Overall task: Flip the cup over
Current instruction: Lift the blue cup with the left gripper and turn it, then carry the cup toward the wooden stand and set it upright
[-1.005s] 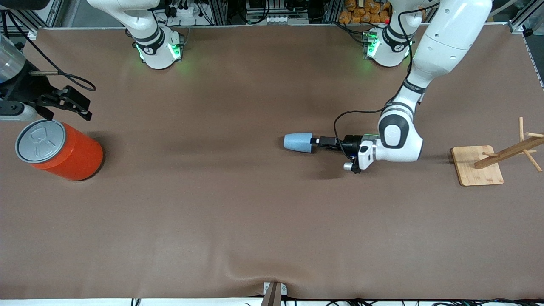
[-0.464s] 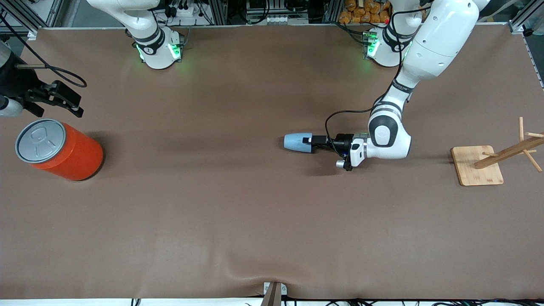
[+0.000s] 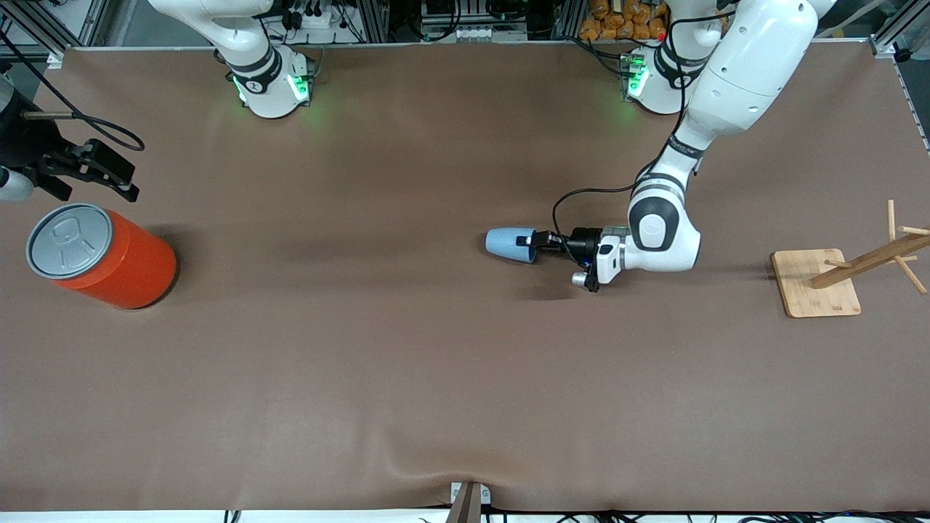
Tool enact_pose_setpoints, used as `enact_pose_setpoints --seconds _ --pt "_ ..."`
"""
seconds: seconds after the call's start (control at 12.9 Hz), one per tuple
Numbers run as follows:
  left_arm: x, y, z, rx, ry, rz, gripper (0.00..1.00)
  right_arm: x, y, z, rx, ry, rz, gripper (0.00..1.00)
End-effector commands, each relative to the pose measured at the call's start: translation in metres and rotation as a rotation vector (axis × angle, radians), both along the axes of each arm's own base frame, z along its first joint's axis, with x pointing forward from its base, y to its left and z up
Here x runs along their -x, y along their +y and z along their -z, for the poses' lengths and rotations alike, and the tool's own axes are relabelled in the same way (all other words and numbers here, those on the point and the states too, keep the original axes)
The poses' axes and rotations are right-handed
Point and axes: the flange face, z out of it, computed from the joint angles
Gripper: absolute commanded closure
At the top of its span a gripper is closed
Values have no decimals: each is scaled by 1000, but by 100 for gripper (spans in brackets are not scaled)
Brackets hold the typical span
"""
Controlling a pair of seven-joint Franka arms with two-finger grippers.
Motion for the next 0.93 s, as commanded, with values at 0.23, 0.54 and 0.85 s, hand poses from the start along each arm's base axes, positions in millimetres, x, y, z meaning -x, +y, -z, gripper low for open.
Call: enact_pose_setpoints --seconds 0.23,0.54,0.85 --pt "-30 21 -36 26 -9 -152 100 -3 -3 -3 -2 8 -10 0" --pt "-64 78 -83 10 -61 -281 100 -2 -3 -5 -2 6 -8 0" --pt "-107 147 -110 -116 -61 -303 100 2 -5 -2 0 41 -7 0"
